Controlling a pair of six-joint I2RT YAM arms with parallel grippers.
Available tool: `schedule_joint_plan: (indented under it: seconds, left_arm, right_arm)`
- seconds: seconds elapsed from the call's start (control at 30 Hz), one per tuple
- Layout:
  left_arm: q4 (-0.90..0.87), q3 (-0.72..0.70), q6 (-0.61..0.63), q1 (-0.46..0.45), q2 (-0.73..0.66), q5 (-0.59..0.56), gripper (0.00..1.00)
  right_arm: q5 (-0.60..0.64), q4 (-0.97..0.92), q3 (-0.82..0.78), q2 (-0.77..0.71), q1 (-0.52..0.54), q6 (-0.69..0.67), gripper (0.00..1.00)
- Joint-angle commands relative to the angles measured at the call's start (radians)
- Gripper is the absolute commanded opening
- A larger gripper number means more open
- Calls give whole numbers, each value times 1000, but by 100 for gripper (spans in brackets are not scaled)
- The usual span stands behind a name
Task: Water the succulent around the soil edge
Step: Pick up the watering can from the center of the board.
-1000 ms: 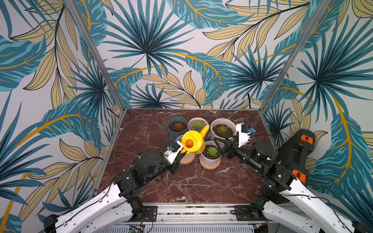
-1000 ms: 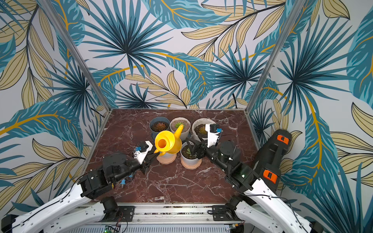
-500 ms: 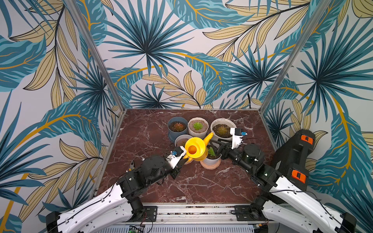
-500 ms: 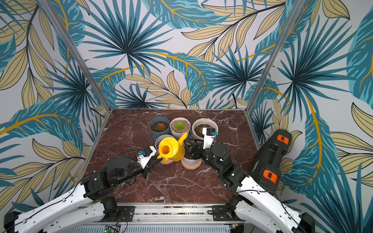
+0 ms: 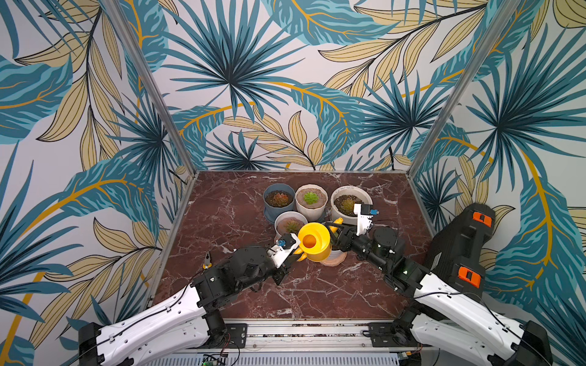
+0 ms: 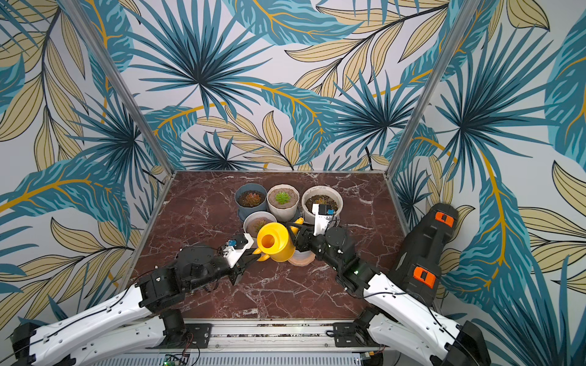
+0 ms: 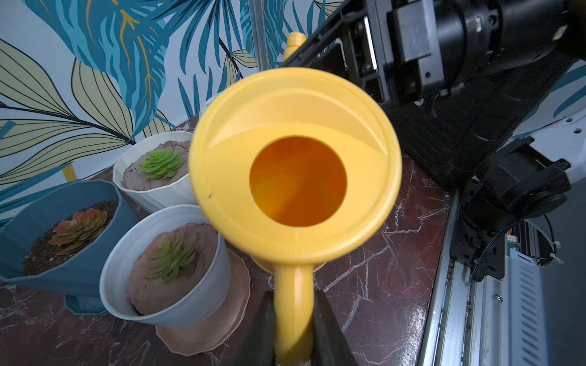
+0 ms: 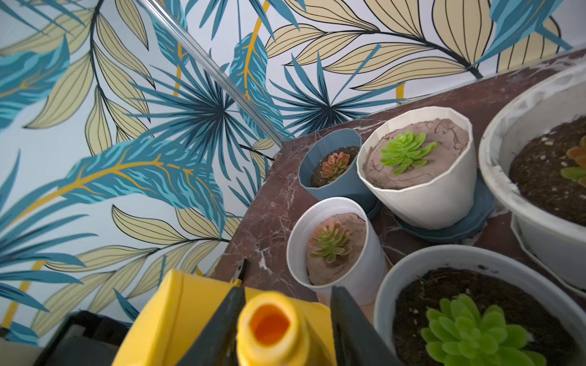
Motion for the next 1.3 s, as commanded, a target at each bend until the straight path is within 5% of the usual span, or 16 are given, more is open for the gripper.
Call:
schedule_joint_plan:
  seconds: [0.0,0.1,0.2,0.27,0.33,0.5,0.67,1.07,1.27]
  left_arm:
    - [108,30,10,-5,-12,23,0]
    - [145,29,10,-7,-4,45,0]
    - [188,14,27,-10,-13,59,6]
    - [222,-10,54,-14,-28,61,33]
    - [250,-38,80,-15,-44,68,44]
    - [335,-115,150,-14,-89,113,51]
    - [395,-162,229,-14,-119,160,51]
    - [587,-202,186,-17,-46,180,49]
    - [625,-216,166,-21,-19,145,8]
  right_arm:
    - [-1,80,-55,-24,1,74,27]
    - [12,89,-81,-47,1,120,0]
    - [30,91,-105,-91,1,175,0]
    - [38,86,-112,-129,-1,209,0]
    - [45,61,-104,-169,-1,229,0]
    - [40,-5,-67,-234,0,257,0]
    - [24,-17,-52,-258,-1,289,0]
    - [-10,42,-63,-245,-1,357,0]
    - [-5,38,-72,-257,-1,362,0]
